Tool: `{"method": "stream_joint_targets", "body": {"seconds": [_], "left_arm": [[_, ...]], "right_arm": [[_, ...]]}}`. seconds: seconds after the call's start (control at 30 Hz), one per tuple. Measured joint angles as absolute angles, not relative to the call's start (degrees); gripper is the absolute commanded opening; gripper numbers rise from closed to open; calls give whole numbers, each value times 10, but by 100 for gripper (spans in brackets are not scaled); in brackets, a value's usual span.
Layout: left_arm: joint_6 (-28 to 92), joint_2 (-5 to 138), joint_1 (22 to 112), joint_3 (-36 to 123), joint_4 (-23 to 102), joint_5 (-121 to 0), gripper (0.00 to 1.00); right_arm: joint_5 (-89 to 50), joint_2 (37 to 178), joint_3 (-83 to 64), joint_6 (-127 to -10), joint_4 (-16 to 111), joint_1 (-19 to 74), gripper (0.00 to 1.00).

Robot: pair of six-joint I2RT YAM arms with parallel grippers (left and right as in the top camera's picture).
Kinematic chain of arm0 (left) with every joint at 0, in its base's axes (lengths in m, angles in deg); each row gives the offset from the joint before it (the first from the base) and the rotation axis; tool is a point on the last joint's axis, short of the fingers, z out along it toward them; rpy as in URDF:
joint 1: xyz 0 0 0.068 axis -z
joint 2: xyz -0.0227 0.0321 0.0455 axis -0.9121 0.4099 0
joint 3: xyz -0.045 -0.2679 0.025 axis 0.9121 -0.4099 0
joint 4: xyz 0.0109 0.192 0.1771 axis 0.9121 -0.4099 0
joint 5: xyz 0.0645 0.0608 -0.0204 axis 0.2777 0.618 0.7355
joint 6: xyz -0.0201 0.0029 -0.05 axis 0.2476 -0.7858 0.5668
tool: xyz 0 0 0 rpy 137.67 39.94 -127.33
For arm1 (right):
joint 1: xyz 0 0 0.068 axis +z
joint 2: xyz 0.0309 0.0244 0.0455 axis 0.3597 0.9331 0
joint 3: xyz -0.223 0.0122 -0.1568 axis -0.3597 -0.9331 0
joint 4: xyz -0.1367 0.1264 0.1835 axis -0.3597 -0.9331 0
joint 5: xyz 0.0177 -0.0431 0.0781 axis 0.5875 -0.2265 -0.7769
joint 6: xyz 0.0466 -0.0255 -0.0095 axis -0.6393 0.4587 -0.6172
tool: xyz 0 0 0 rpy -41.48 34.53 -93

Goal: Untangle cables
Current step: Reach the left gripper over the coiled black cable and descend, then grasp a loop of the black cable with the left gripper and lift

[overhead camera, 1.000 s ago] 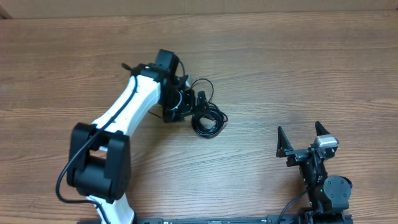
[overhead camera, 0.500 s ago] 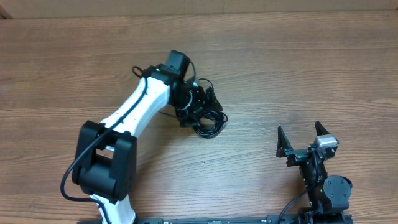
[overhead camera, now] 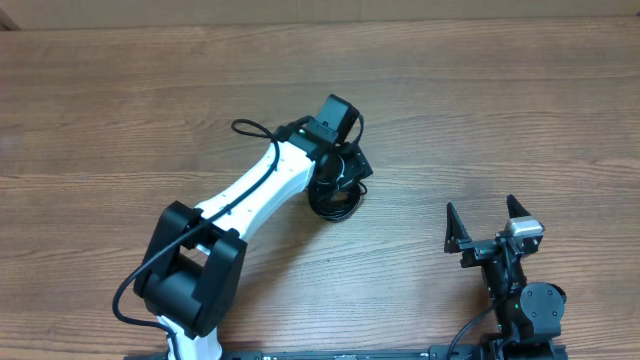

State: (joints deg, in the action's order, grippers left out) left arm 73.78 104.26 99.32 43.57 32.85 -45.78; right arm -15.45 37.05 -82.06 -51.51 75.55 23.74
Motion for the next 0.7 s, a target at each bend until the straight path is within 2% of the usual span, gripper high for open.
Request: {"method": "stream_joint_targets", "body": {"seconds": [0.17,0.23,0.37,0.5,0.67,0.7], "left_arm": [[747,1043,1005,436,331,-419,61],[750,1043,1010,436,331,-400,50],[751,1043,1015,436,331,-381,48],[751,1043,1015,436,331,-367,36],[751,1043,1015,436,331,-364,35],[751,1043,1015,436,330,-364,31]], "right_arm": [[-155,370,-821,-515,755,237,100],[-155,370,-821,-515,756,237,100],[-155,370,-821,-515,756,237,100],[-155,370,-821,-515,756,237,100],[-155,370,-821,-515,756,237,100],[-155,370,-821,-515,756,237,100]]}}
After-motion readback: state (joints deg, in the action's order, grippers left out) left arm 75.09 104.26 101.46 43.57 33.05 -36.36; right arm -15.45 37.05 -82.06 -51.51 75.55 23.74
